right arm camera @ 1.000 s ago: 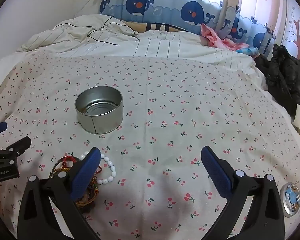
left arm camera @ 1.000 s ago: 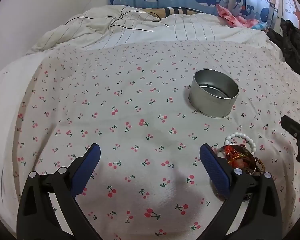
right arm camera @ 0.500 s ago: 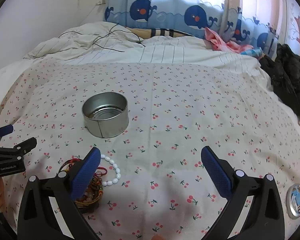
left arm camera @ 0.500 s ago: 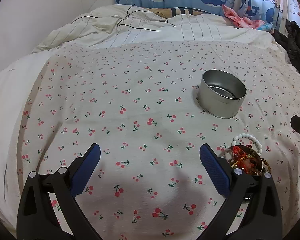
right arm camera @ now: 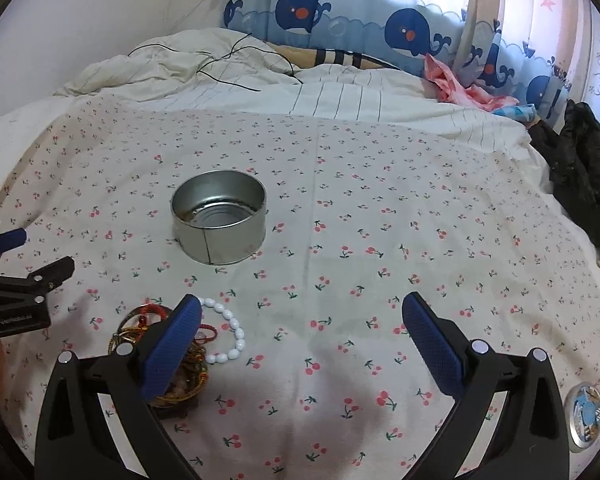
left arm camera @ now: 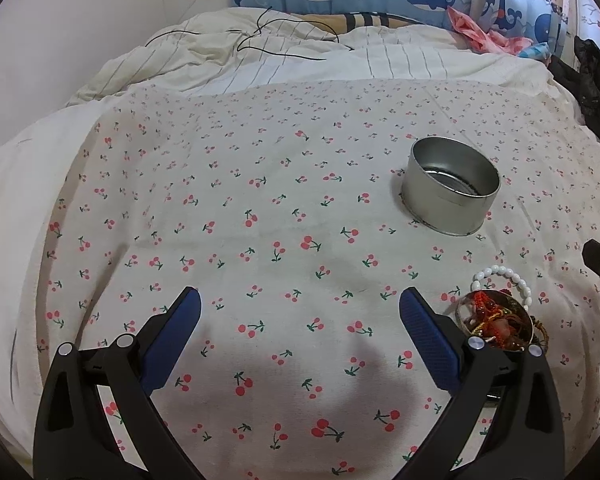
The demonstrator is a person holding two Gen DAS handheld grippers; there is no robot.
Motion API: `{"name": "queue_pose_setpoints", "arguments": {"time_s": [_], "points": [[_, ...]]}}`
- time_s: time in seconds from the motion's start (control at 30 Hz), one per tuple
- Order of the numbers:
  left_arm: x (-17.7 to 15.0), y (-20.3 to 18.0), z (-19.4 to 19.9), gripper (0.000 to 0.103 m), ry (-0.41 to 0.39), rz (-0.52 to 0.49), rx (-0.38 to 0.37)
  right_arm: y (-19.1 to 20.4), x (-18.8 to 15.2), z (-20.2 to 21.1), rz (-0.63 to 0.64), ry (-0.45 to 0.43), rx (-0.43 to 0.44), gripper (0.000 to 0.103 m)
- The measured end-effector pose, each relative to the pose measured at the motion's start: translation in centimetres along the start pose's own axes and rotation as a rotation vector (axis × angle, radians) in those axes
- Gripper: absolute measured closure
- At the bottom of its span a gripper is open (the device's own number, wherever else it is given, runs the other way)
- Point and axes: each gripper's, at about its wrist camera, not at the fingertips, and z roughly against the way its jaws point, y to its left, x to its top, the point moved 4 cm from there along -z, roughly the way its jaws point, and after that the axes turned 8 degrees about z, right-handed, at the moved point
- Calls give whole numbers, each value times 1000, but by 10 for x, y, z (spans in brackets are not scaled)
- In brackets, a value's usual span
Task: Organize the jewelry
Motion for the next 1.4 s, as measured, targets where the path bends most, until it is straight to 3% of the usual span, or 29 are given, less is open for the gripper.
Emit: {"name": "queue_pose_setpoints", "arguments": {"time_s": [0.23, 0.33, 0.4, 0.43, 0.5, 0.63, 0.73, 0.97, 1.4], "points": [[1, 1, -3, 7, 3, 18, -13, -8, 4, 4, -47, -50, 19, 6], [3, 0, -5, 7, 6, 26, -24, -13, 11, 17, -82, -139, 49, 6], [5, -1, -5, 7, 1, 28, -30, -18, 13, 23, -156, -193, 125, 6], [5, -2, -4, 7, -3, 27, -31, -20, 13, 20, -189, -177, 164, 6], [6, -5, -2, 7, -13, 18, -34, -18, 14, 16, -154, -139, 152, 6], [6, -10, -1, 7, -18, -3, -27, -8, 18, 22, -21, -113, -2, 6], [5, -8, -1, 7, -16, 7, -34, -6, 14, 14, -35, -60, 93, 6], [6, -3, 0, 7, -3, 27, -42, 13, 3, 6, 50, -11, 129, 6], [-6, -9, -3, 7, 26, -39, 10, 33, -14, -2, 62, 64, 275, 6]]}}
